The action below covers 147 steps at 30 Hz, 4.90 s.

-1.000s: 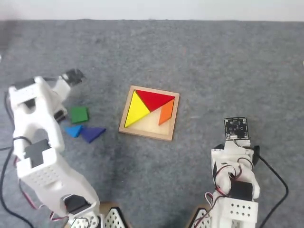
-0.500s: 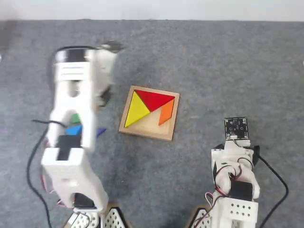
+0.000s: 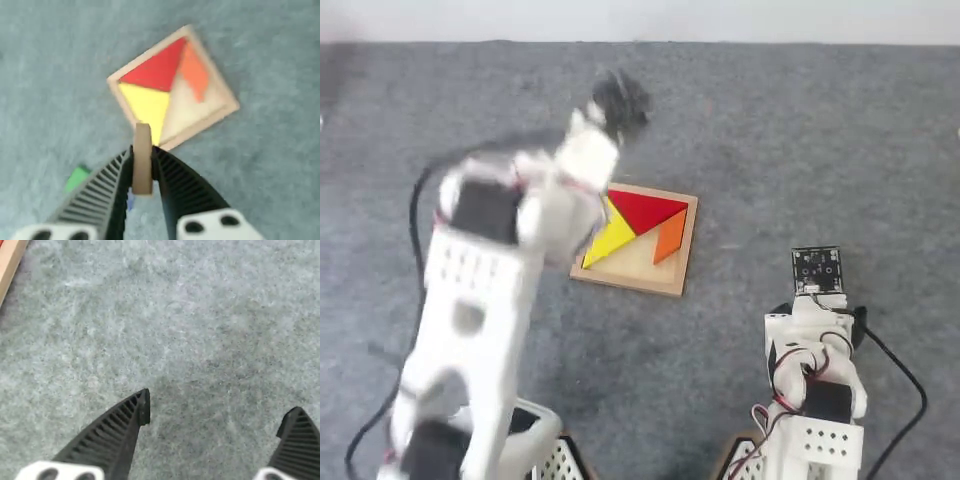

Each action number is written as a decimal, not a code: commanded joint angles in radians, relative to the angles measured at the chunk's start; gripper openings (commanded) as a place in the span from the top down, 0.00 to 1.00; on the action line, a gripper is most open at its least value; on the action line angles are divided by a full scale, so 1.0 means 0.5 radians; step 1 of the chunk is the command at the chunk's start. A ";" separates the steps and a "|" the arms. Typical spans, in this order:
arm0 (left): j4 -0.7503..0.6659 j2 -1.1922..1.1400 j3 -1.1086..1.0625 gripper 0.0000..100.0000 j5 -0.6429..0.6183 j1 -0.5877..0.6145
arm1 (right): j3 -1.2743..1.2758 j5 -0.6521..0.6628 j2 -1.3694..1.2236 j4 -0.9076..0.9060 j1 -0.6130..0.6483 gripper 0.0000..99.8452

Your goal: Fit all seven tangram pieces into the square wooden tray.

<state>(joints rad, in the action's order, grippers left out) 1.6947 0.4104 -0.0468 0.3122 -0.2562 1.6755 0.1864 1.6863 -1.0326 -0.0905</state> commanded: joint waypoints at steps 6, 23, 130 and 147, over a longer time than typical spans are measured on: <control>-0.967 -0.178 -0.692 0.99 -0.537 -0.138 | 0.028 0.025 0.032 -0.017 -0.011 0.60; -2.160 -0.457 -1.343 0.99 -1.197 -0.236 | 0.028 0.021 0.032 -0.017 -0.011 0.60; -1.602 -0.936 -0.907 0.85 0.199 -0.178 | 0.028 0.025 0.035 -0.041 -0.008 0.60; -1.298 -1.510 -0.385 0.85 0.181 -0.098 | 0.028 0.021 0.035 -0.041 -0.008 0.60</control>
<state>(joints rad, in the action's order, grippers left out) 1.0104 -0.3168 -0.3000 0.4012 -0.3145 1.6755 0.1864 1.6878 -1.0510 -0.0905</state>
